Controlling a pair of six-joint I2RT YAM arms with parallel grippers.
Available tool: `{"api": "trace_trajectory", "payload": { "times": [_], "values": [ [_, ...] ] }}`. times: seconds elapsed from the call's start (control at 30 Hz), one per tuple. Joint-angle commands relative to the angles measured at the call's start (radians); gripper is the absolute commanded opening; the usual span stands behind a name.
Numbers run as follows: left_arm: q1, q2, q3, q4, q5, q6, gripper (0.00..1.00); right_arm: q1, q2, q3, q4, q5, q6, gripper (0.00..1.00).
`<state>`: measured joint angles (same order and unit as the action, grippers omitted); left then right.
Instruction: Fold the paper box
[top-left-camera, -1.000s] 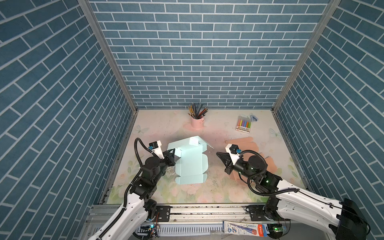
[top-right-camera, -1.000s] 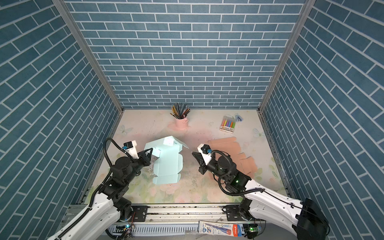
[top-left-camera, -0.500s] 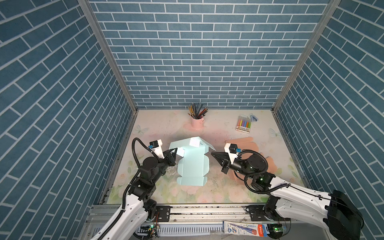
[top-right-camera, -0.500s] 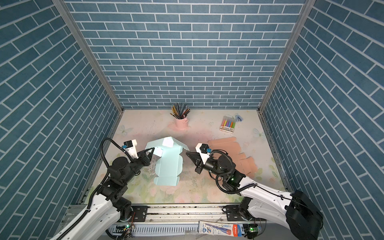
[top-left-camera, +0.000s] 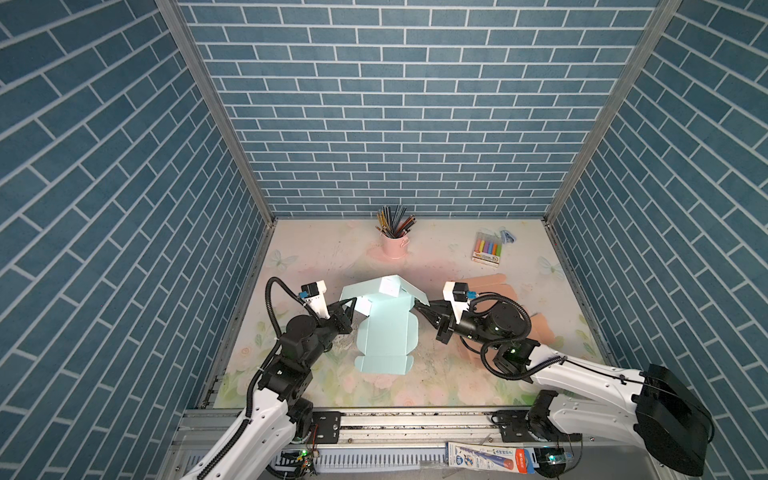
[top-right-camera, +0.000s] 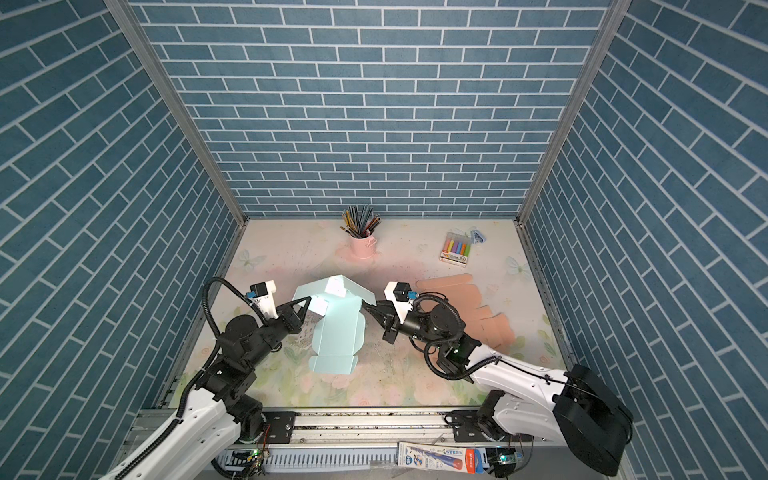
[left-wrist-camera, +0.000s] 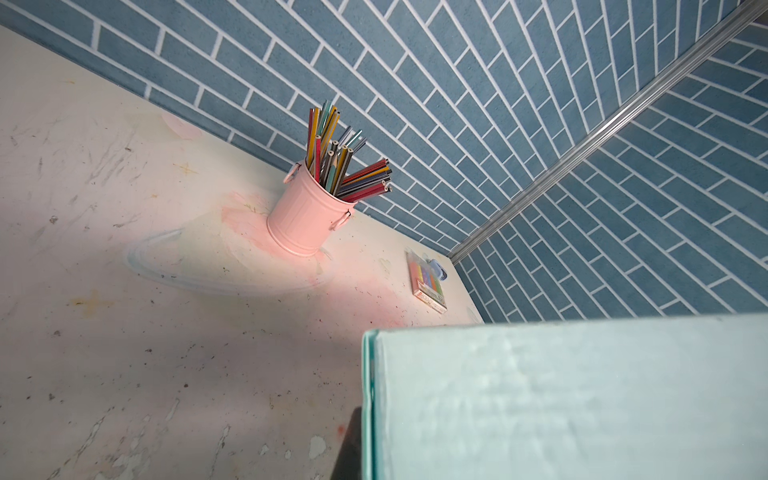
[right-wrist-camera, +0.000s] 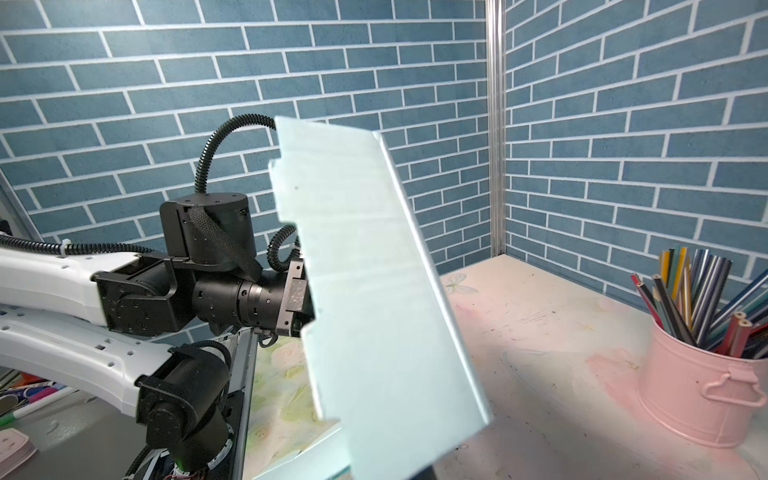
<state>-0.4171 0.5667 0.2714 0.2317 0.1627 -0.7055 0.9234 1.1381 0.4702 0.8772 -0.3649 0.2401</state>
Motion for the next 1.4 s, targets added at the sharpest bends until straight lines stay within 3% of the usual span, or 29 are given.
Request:
{"api": "trace_trajectory", "payload": {
  "times": [0.0,0.27,0.7,0.97,1.13,1.23,1.37],
  "values": [
    [0.005,-0.003,-0.017,0.032,0.011,0.000,0.00,-0.002,0.030,0.045,0.048,-0.026,0.040,0.00],
    [0.005,-0.004,-0.027,0.034,0.007,-0.002,0.00,0.000,0.072,0.071,0.010,-0.002,0.052,0.00],
    [0.006,0.029,-0.036,0.052,-0.019,-0.008,0.00,0.006,-0.003,0.093,-0.245,0.081,-0.025,0.00],
    [0.053,0.068,-0.029,0.048,0.032,0.018,0.00,-0.013,-0.107,0.185,-0.573,0.063,-0.123,0.43],
    [0.095,0.099,-0.037,0.064,0.090,0.033,0.00,-0.059,-0.081,0.264,-0.744,-0.126,-0.162,0.48],
    [0.112,0.111,-0.035,0.057,0.110,0.049,0.00,-0.070,-0.109,0.275,-0.788,-0.127,-0.178,0.49],
    [0.146,0.147,-0.018,0.042,0.171,0.087,0.00,-0.103,-0.211,0.239,-0.755,-0.105,-0.157,0.61]
  ]
}}
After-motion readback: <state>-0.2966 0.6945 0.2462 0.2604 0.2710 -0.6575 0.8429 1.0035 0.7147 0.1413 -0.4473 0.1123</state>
